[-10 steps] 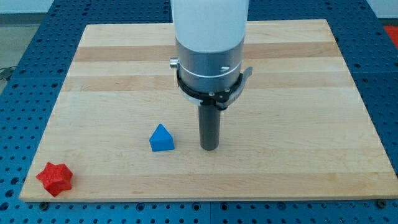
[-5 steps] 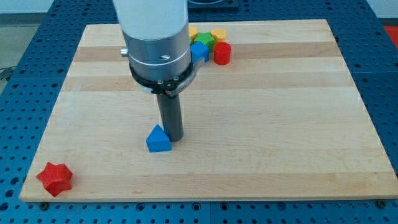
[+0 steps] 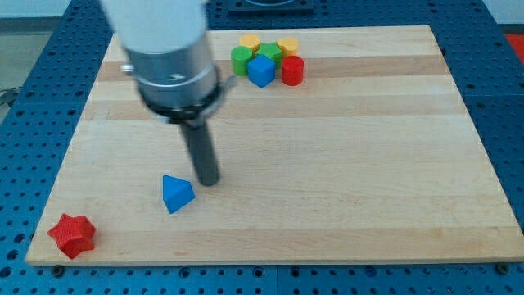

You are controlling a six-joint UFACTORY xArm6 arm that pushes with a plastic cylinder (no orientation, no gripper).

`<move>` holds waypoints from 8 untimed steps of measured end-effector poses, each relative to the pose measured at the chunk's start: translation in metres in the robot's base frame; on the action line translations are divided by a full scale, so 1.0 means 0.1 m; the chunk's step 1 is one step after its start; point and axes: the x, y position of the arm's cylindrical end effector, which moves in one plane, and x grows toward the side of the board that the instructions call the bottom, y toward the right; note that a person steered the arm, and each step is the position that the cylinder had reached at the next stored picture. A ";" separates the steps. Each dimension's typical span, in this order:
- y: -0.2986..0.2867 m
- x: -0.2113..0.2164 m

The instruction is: Move the blue triangle above the red star

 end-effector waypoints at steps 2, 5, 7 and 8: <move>0.02 0.09; -0.18 0.21; -0.35 0.24; -0.46 0.24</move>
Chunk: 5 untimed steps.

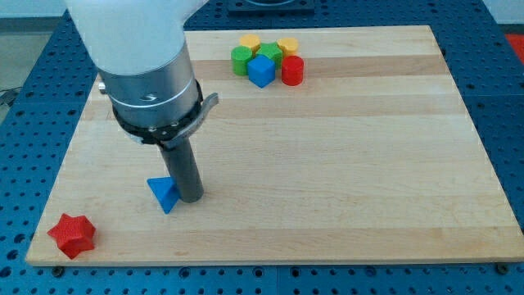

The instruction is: Move the blue triangle above the red star

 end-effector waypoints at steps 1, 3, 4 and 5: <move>-0.14 0.00; -0.40 0.00; -0.54 0.00; -0.67 0.00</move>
